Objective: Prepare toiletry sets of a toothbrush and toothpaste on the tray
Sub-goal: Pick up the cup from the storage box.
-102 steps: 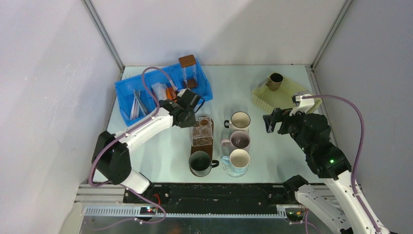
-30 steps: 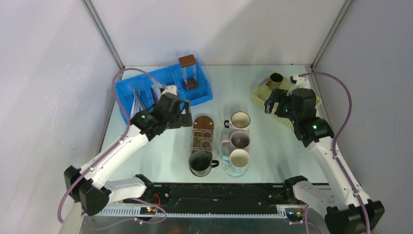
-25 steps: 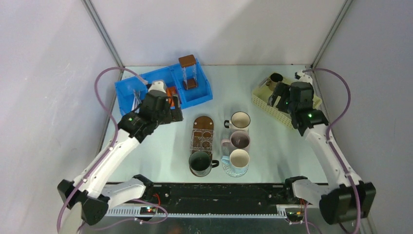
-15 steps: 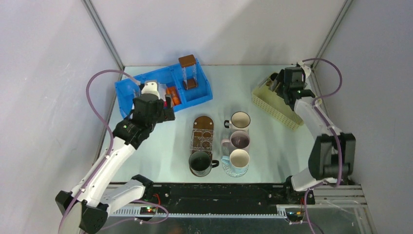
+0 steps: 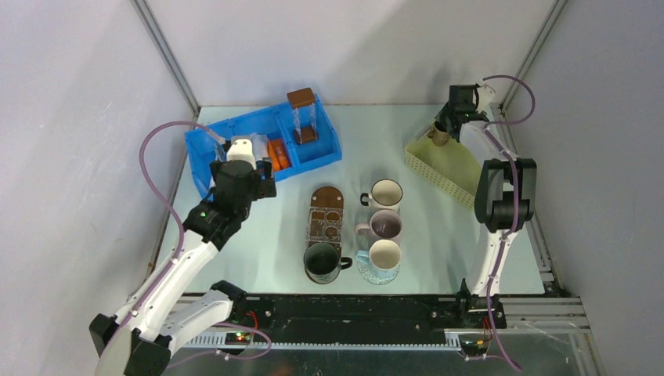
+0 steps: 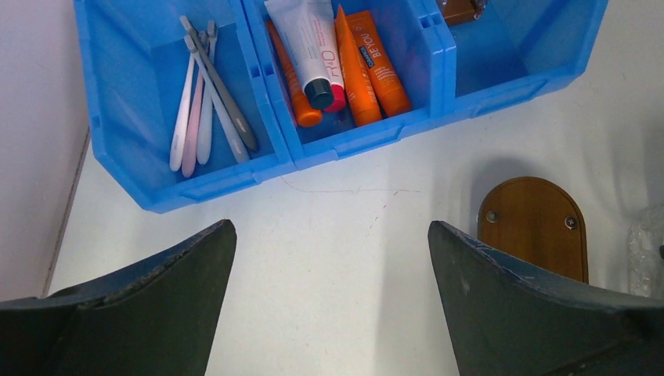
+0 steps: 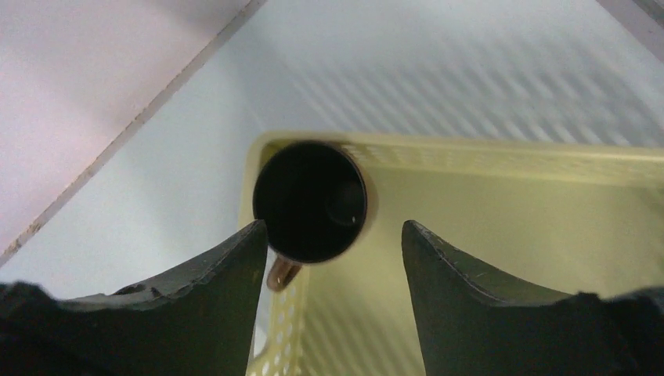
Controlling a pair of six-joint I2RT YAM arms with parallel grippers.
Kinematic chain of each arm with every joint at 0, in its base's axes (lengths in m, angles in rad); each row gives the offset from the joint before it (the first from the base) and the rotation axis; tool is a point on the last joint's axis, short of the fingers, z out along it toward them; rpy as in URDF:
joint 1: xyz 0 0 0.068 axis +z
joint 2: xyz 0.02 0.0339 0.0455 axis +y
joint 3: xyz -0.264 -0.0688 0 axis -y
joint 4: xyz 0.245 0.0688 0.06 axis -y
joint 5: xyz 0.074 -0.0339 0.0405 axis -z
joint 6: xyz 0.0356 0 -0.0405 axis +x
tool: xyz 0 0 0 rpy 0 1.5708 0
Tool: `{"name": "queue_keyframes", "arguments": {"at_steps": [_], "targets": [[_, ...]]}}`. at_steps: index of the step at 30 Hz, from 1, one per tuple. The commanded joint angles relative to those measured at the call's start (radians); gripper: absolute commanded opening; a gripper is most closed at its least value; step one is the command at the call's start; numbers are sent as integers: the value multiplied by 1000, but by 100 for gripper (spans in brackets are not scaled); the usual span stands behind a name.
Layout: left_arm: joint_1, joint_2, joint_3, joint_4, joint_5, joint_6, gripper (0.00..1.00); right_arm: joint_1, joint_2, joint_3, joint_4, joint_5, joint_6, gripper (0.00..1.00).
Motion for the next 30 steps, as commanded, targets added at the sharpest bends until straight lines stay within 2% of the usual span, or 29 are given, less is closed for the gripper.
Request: {"name": "queue_keyframes", "arguments": {"at_steps": [1, 8, 10, 16, 19, 30], "targets": [[10, -14, 0, 56, -37, 29, 100, -12, 86, 126, -35, 50, 19, 63], [16, -9, 1, 53, -19, 26, 100, -22, 130, 136, -73, 37, 25, 55], [22, -8, 0, 54, -5, 25, 100, -24, 145, 145, -82, 18, 21, 50], [35, -12, -1, 53, 34, 24, 100, -24, 142, 143, -85, -5, 5, 12], [38, -19, -4, 57, 40, 31, 100, -24, 118, 136, -85, -6, -38, 1], [44, -32, -6, 60, 133, 54, 100, -21, -119, 33, -64, -56, -348, 0]]}}
